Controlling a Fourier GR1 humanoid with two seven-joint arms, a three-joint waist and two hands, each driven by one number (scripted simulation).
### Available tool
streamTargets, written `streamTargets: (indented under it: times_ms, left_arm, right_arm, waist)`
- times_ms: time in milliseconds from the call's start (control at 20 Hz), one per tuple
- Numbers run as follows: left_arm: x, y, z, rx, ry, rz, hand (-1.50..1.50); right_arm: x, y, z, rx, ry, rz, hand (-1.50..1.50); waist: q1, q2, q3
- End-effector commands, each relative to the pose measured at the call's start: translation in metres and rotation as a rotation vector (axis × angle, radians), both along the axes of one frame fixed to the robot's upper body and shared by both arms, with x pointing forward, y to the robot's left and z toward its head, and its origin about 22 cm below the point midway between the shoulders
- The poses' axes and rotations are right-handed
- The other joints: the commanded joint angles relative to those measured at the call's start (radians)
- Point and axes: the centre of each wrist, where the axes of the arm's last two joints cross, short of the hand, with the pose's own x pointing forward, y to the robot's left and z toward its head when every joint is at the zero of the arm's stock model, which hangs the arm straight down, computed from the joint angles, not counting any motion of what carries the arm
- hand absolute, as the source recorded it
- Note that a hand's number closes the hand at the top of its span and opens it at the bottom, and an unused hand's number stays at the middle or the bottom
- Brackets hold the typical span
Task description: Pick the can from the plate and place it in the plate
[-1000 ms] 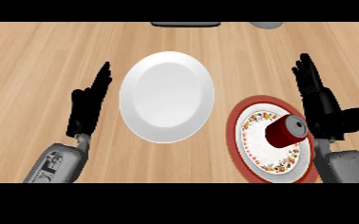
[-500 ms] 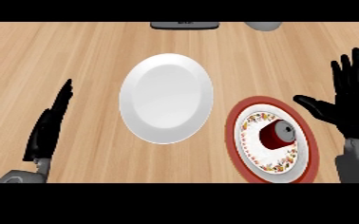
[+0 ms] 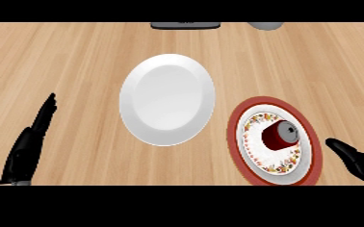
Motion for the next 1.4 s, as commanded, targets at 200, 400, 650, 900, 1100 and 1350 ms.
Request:
streamTargets:
  times_ms: [200, 400, 650, 900, 1100, 1350]
  left_arm:
    - [-0.004, -0.006, -0.009, -0.004, 0.000, 0.006, 0.00]
    - [0.005, -0.004, -0.002, 0.012, -0.017, -0.001, 0.00]
    - [-0.001, 0.007, -0.007, 0.020, -0.008, 0.000, 0.00]
    - [0.006, 0.011, -0.001, -0.005, -0.003, -0.039, 0.00]
    - [-0.006, -0.007, -0.004, -0.021, 0.005, -0.052, 0.00]
    - [0.019, -0.007, 0.023, 0.003, -0.024, -0.013, 0.00]
  right_arm:
    - [-0.033, -0.029, 0.021, -0.291, 0.305, 0.238, -1.50]
    - [-0.032, -0.040, 0.045, -0.415, 0.459, 0.278, -1.50]
    - [-0.019, -0.051, 0.072, -0.455, 0.620, 0.324, -1.50]
    - [0.012, -0.054, 0.071, -0.529, 0.734, 0.418, -1.50]
    - [0.044, -0.066, 0.057, -0.527, 0.807, 0.493, -1.50]
    - [0.044, -0.061, 0.040, -0.689, 0.918, 0.600, -1.50]
  waist:
    - [-0.002, 0.005, -0.001]
    - [0.004, 0.008, -0.001]
    - [0.011, 0.008, -0.001]
    - [0.027, 0.010, 0.000]
    - [0.038, 0.010, 0.001]
    - [0.022, 0.009, 0.001]
